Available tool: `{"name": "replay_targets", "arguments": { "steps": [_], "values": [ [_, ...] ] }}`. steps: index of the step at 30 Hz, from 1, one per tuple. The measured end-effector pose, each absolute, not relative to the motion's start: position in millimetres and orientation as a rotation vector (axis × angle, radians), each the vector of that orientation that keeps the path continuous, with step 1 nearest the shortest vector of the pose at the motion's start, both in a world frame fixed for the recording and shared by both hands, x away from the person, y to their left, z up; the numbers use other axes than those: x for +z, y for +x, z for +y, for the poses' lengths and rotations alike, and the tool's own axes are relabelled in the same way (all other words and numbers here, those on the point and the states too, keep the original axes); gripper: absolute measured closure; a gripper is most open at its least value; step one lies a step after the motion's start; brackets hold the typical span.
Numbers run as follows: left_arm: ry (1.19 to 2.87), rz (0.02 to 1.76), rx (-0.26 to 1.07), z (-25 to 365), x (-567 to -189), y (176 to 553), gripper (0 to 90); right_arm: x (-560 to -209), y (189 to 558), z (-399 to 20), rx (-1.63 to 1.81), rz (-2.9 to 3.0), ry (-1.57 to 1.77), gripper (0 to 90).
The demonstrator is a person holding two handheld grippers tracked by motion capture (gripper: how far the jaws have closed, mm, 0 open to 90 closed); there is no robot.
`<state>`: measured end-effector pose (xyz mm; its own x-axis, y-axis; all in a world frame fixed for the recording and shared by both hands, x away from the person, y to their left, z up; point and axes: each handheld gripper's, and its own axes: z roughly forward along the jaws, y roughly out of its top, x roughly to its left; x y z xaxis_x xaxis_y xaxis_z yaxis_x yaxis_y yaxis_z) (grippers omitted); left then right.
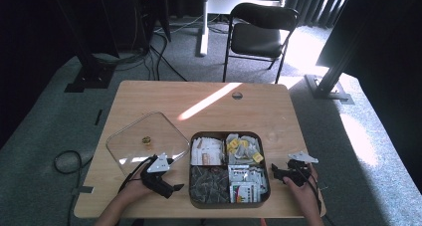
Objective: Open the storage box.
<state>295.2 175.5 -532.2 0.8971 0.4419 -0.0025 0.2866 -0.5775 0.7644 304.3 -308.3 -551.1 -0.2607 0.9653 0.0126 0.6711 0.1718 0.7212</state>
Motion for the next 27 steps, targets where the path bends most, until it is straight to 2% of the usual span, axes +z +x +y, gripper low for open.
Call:
{"name": "replay_targets", "arguments": {
  "steps": [15,27],
  "values": [
    [2.328,0.44,0.258,164,-544,280,0.1,-551,304,-308,0.876,2.033,1.514,10.6],
    [2.361,0.488,0.214,163,-547,282,0.2,-551,304,-308,0.887,2.061,1.481,10.5]
  ]
}}
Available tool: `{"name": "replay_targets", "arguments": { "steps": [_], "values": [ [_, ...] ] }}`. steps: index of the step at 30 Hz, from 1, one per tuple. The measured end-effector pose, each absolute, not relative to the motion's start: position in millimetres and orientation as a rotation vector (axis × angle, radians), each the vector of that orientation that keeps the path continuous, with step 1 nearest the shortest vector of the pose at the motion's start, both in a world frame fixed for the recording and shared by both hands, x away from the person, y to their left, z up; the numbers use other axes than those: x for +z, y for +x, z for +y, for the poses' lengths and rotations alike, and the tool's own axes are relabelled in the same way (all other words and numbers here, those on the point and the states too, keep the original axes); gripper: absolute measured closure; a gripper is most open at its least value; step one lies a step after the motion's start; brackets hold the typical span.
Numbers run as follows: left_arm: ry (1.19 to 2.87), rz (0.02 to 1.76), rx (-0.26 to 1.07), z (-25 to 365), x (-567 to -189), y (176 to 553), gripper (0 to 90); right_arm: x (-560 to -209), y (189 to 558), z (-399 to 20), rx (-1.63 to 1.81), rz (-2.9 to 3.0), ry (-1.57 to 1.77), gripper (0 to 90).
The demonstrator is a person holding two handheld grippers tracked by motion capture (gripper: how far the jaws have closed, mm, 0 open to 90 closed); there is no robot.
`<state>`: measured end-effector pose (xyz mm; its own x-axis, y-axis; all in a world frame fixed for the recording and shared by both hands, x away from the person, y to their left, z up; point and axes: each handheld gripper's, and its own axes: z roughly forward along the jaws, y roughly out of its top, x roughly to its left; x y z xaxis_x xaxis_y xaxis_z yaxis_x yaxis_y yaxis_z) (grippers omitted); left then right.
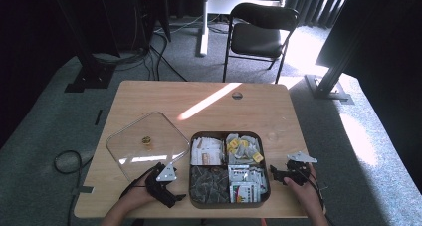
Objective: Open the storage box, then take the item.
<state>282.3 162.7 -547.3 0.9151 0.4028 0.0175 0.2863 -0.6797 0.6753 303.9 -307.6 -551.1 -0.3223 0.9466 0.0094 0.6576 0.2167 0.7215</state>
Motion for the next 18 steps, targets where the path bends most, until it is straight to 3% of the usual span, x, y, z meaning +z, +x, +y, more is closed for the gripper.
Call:
{"name": "replay_targets", "arguments": {
  "steps": [18],
  "values": [
    [2.356,0.506,0.219,161.7,-547.3,281.6,0.1,-548.2,297.3,-301.4,0.877,2.071,1.511,11.2]
  ]
}}
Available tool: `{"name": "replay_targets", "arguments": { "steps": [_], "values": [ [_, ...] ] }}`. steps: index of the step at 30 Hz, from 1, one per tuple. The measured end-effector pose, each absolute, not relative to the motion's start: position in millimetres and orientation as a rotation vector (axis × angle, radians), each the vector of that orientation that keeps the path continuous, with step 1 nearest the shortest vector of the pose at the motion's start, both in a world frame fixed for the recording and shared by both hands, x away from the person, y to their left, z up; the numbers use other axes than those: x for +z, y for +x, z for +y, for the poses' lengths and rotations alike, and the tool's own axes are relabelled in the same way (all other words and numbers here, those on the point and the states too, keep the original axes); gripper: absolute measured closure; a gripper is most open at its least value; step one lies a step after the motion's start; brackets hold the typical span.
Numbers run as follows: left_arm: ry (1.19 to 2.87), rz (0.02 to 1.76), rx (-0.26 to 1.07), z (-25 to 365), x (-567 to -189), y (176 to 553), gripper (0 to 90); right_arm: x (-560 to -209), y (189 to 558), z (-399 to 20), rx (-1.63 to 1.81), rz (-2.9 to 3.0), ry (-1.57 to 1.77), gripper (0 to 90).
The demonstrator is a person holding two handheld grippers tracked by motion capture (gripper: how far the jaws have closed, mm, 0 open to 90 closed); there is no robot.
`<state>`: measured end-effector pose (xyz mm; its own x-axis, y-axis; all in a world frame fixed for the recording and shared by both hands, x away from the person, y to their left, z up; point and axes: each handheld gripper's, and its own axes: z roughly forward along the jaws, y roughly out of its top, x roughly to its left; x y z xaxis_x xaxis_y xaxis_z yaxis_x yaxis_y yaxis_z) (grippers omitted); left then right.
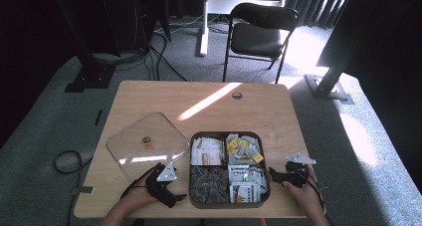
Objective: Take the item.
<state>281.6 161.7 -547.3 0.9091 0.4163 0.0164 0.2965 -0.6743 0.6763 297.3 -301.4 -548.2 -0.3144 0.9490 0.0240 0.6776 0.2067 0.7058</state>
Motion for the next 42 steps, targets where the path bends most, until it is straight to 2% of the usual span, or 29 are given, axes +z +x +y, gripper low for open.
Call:
{"name": "replay_targets", "arguments": {
  "steps": [13,29,42],
  "values": [
    [2.358,0.502,0.218,162,-547,282,0.2,-524,293,-304,0.937,2.03,1.498,11.1],
    [2.356,0.501,0.217,162,-547,282,0.1,-485,298,-288,1.045,2.015,1.415,11.3],
    [2.359,0.498,0.218,162,-547,282,0.1,-474,308,-271,1.093,2.052,1.371,14.5]
  ]
}}
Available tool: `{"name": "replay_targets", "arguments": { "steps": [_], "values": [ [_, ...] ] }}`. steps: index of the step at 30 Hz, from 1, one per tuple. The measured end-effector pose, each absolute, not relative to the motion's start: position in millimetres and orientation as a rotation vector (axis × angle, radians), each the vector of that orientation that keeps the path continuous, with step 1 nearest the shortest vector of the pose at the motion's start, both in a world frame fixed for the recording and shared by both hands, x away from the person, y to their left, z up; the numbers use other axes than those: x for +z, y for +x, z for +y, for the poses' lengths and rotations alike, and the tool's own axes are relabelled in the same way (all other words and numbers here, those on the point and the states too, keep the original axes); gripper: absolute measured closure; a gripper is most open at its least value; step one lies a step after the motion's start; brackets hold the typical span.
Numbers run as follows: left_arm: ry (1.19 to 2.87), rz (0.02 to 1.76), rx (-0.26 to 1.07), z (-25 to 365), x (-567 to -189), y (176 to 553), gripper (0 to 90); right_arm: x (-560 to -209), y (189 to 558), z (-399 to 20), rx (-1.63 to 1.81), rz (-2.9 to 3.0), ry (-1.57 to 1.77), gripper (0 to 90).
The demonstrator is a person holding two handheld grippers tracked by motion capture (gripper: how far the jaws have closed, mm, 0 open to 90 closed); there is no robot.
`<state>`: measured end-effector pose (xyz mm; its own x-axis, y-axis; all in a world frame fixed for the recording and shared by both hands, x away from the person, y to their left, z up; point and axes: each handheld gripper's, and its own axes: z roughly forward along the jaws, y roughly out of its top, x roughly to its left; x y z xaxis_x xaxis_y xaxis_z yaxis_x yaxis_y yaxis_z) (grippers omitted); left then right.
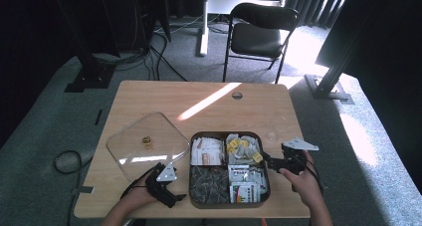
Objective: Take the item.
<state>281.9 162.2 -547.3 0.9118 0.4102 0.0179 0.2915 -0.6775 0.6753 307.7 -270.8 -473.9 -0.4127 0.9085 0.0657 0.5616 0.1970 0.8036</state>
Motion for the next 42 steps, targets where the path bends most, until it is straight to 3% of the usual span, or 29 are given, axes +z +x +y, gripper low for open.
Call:
{"name": "replay_targets", "arguments": {
  "steps": [5,17,24,42],
  "values": [
    [2.359,0.498,0.218,162,-547,282,0.2,-473,314,-262,1.114,2.084,1.338,15.3],
    [2.359,0.498,0.218,162,-547,282,0.2,-478,324,-240,1.149,2.114,1.253,30.0],
    [2.359,0.498,0.218,162,-547,282,0.2,-487,329,-230,1.103,2.172,1.212,44.8],
    [2.36,0.498,0.218,162,-547,282,0.2,-504,337,-218,1.014,2.275,1.195,62.7]
  ]
}}
